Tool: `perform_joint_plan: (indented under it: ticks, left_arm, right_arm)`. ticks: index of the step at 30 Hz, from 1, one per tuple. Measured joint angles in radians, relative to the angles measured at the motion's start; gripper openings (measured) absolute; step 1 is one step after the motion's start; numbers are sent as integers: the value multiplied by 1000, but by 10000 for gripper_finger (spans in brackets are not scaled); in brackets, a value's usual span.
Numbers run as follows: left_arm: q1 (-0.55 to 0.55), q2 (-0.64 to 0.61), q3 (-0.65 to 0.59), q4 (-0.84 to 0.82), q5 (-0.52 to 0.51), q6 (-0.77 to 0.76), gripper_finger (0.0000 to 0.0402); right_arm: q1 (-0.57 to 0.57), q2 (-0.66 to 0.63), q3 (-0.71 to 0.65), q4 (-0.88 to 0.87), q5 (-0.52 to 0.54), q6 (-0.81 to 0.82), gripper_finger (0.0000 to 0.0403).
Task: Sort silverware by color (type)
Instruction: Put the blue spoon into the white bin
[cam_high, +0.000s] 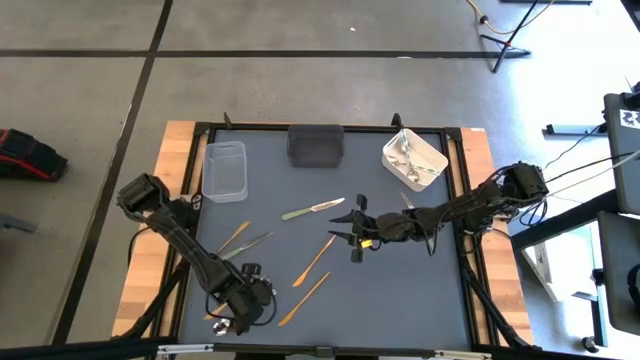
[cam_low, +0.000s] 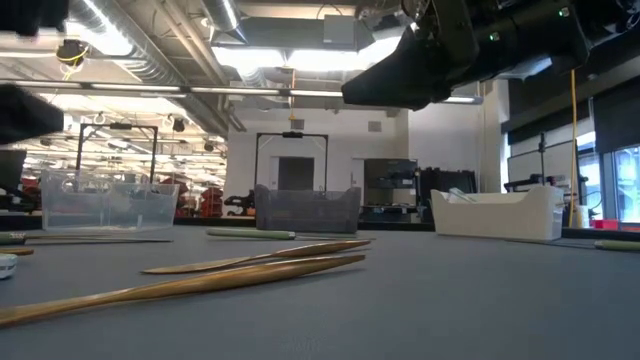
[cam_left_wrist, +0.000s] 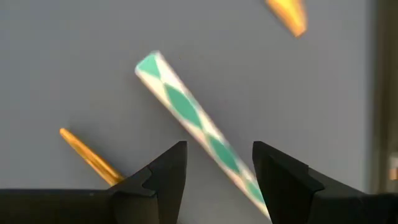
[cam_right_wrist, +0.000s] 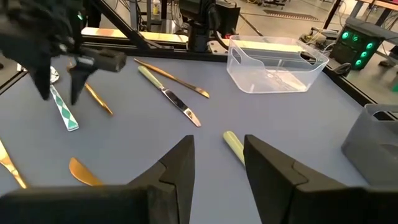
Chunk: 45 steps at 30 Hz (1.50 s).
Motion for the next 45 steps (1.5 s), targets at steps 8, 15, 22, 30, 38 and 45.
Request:
perform_joint_plan:
  ticks: [8, 15, 22, 30, 38, 45]
  left_arm:
    - [-7, 22, -17, 28, 2, 33, 177]
    - [-21, 22, -22, 26, -24, 67, 120]
    - [-21, 22, -23, 21, -35, 84, 46]
    - [-17, 15, -25, 25, -30, 87, 37]
    - [-19, -114, -26, -8, -47, 95, 41]
    - [-21, -304, -26, -31, -244, 257, 42]
  right_arm:
    - [-1, 0, -1, 27, 26, 2, 129]
    - [0, 0, -1, 23, 24, 44, 129]
    - [0, 0, -1, 23, 23, 50, 129]
    - [0, 0, -1, 21, 23, 51, 129]
    - [0, 0, -1, 20, 23, 51, 129]
    - [0, 0, -1, 46, 20, 51, 129]
